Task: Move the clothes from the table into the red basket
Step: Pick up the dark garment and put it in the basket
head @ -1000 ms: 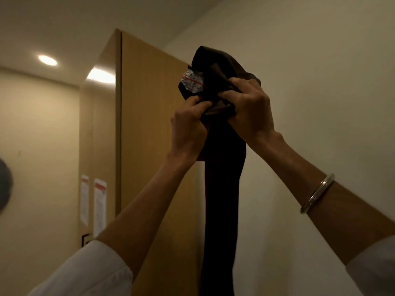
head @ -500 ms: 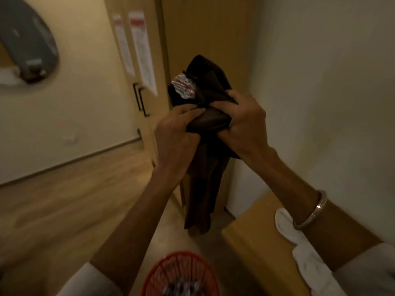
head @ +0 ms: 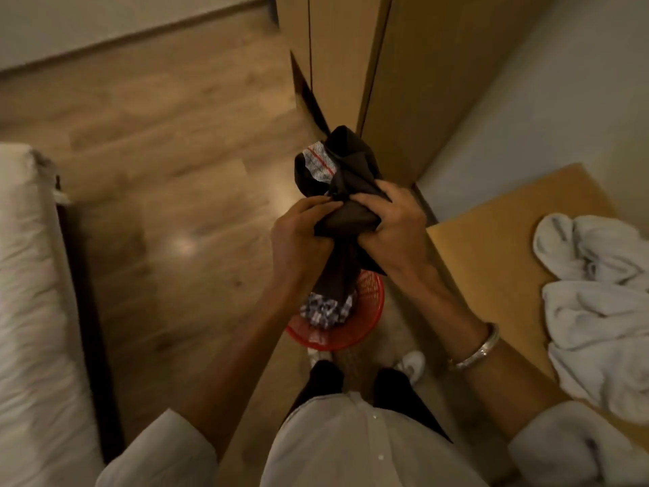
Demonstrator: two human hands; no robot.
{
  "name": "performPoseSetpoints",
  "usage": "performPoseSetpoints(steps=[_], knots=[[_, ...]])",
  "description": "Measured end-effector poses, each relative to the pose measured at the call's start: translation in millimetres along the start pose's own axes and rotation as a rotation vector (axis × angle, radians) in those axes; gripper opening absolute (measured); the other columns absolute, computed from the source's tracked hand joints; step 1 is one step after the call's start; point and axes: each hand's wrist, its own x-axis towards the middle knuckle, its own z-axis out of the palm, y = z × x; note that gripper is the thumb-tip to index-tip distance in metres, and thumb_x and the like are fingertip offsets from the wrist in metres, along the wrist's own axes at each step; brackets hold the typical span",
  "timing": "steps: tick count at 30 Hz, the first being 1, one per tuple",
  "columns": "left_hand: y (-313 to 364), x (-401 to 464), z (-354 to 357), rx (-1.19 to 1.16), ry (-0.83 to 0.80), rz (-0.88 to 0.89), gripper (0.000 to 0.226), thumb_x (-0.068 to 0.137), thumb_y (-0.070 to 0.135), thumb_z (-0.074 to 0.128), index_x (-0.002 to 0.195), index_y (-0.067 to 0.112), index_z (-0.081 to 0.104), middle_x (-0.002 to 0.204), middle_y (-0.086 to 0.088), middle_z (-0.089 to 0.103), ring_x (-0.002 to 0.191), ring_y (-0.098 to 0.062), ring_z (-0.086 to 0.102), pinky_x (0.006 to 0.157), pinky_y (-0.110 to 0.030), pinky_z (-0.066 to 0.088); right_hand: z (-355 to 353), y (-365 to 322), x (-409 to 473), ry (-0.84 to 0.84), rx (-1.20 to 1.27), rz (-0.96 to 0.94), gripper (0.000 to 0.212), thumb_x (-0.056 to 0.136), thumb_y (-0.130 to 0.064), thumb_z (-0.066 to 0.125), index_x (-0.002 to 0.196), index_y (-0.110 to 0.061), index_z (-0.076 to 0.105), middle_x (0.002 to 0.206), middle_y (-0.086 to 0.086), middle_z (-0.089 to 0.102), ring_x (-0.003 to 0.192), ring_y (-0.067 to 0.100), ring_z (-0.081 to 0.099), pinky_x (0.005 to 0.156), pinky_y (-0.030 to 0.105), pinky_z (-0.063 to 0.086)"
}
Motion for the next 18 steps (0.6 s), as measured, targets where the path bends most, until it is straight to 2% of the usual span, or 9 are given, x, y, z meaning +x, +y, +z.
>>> performPoseSetpoints(steps=[4, 6, 8, 10, 12, 14, 18], knots=[[-51, -27, 34, -0.004, -0.131, -0.14, 0.053, 0.065, -0.006, 0.069, 0.114, 0.014, 0.075, 0.116, -0.007, 0.072, 0.103, -0.021, 0.065, 0.089, -0.019, 0.047, 54, 20, -30, -0.129, 0.014, 0.13, 0.04, 0.077, -0.012, 0.074, 0.117, -0.019, 0.074, 0.125, 0.012, 0.065, 0.109, 0.032, 0.06, 0.091, 0.039, 0.054], [-78, -39, 55, -0.02, -0.225, -0.212, 0.053, 0.067, -0.004, 0.067, 0.116, 0.015, 0.074, 0.119, -0.008, 0.07, 0.106, -0.024, 0.065, 0.093, -0.03, 0.052, 84, 36, -45, -0.234, 0.032, 0.21, 0.045, 0.074, -0.009, 0.073, 0.118, -0.019, 0.072, 0.126, 0.013, 0.063, 0.108, 0.034, 0.06, 0.091, 0.042, 0.056], [-105, -49, 76, 0.022, -0.379, -0.233, 0.054, 0.071, -0.001, 0.067, 0.123, 0.014, 0.07, 0.132, -0.013, 0.064, 0.119, -0.029, 0.06, 0.102, -0.042, 0.049, 110, 53, -57, -0.399, 0.021, 0.285, 0.055, 0.072, -0.011, 0.074, 0.126, -0.021, 0.067, 0.137, 0.016, 0.055, 0.115, 0.039, 0.058, 0.097, 0.048, 0.054], [-127, -59, 92, 0.121, -0.606, -0.254, 0.062, 0.077, 0.007, 0.073, 0.136, 0.017, 0.058, 0.152, -0.017, 0.043, 0.141, -0.035, 0.038, 0.114, -0.051, 0.038, 128, 67, -67, -0.583, -0.027, 0.365, 0.071, 0.073, -0.018, 0.081, 0.139, -0.023, 0.056, 0.153, 0.017, 0.04, 0.132, 0.043, 0.047, 0.11, 0.053, 0.045], [-139, -68, 103, 0.205, -0.763, -0.273, 0.072, 0.082, 0.018, 0.076, 0.147, 0.021, 0.045, 0.162, -0.015, 0.023, 0.15, -0.037, 0.016, 0.119, -0.057, 0.028, 137, 75, -77, -0.712, -0.045, 0.441, 0.081, 0.076, -0.021, 0.086, 0.147, -0.023, 0.046, 0.16, 0.017, 0.029, 0.144, 0.041, 0.034, 0.12, 0.052, 0.032], [-142, -74, 105, 0.237, -0.8, -0.258, 0.079, 0.083, 0.024, 0.077, 0.151, 0.023, 0.036, 0.164, -0.014, 0.014, 0.151, -0.038, 0.01, 0.119, -0.059, 0.025, 137, 80, -84, -0.719, -0.018, 0.472, 0.081, 0.077, -0.019, 0.086, 0.147, -0.023, 0.046, 0.161, 0.016, 0.029, 0.147, 0.039, 0.031, 0.122, 0.05, 0.03], [-120, -73, 110, 0.269, -0.797, -0.205, 0.089, 0.083, 0.029, 0.077, 0.156, 0.025, 0.025, 0.166, -0.012, 0.005, 0.152, -0.037, 0.005, 0.121, -0.057, 0.021, 111, 95, -96, -0.622, 0.003, 0.513, 0.079, 0.075, -0.019, 0.086, 0.145, -0.021, 0.05, 0.159, 0.015, 0.034, 0.145, 0.037, 0.034, 0.119, 0.048, 0.035]])
